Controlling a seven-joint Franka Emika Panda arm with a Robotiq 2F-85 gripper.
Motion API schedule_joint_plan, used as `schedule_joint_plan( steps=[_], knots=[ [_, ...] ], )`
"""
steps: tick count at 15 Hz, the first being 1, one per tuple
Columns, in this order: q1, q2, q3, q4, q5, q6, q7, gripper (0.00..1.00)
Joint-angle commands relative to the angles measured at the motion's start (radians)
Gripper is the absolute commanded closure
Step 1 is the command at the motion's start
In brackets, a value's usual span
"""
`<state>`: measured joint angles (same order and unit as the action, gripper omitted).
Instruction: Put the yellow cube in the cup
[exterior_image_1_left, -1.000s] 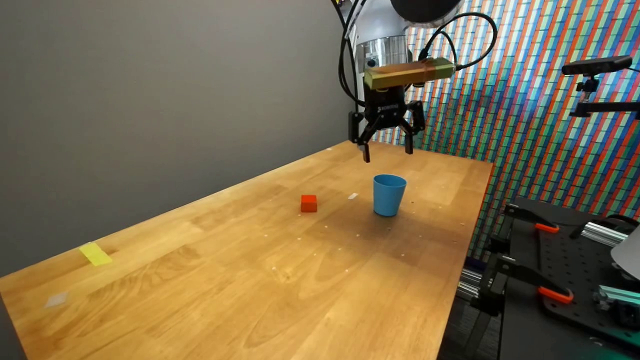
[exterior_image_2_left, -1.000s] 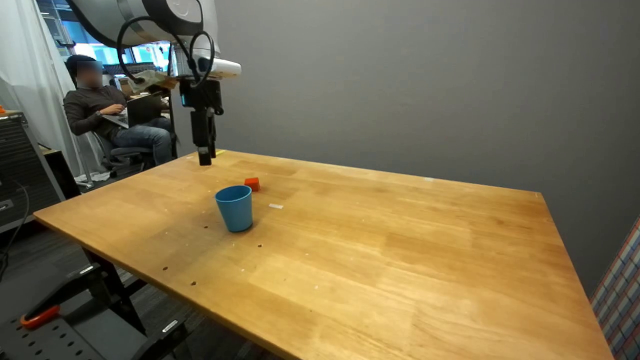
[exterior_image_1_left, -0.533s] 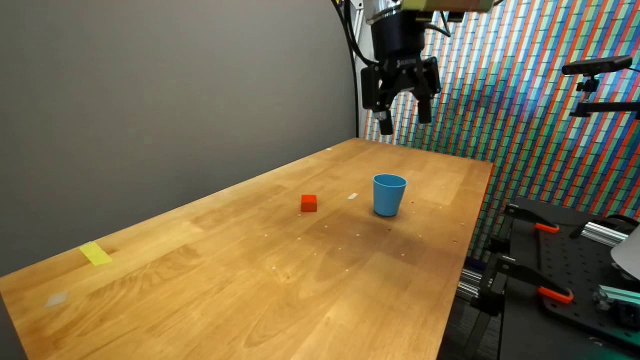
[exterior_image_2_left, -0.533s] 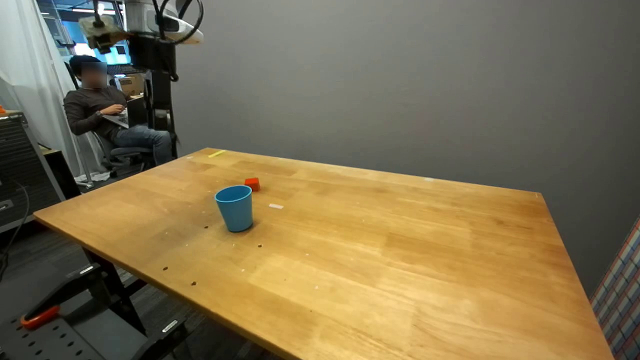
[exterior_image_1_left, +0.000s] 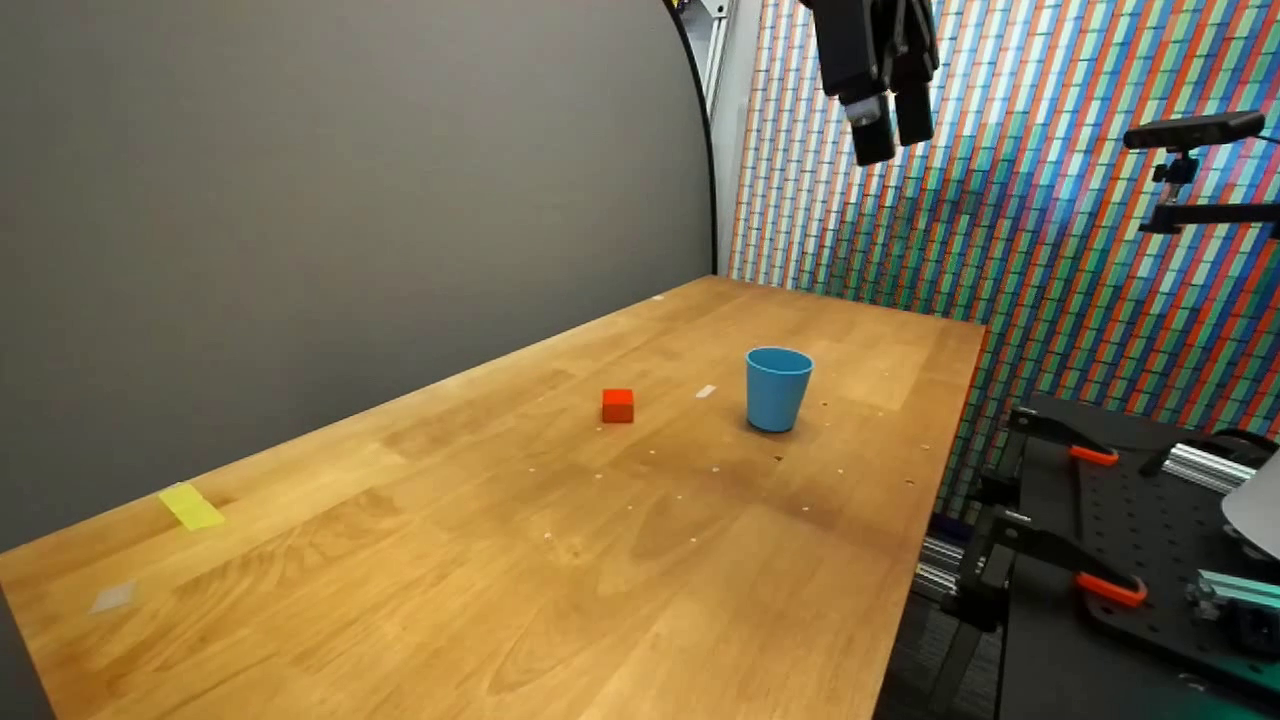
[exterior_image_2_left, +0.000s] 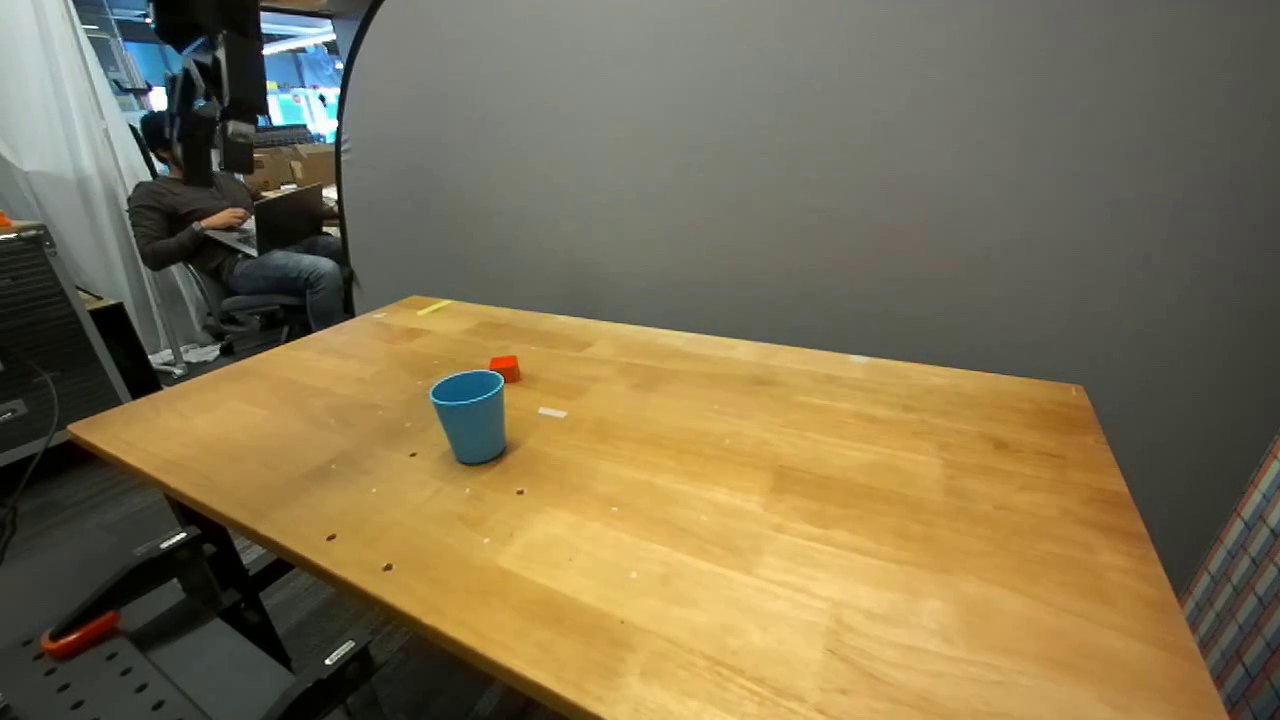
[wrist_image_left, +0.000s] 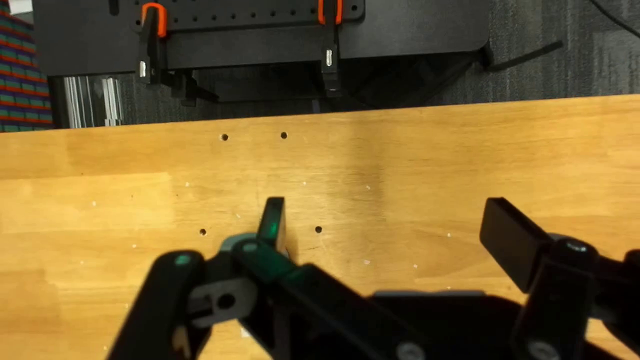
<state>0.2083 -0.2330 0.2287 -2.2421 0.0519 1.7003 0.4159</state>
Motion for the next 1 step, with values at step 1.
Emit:
schedule_joint_plan(
  steps=[1],
  knots=[
    [-0.011,-0.005,0.01,0.002,0.002,-0.007,-0.008,0.0]
  ],
)
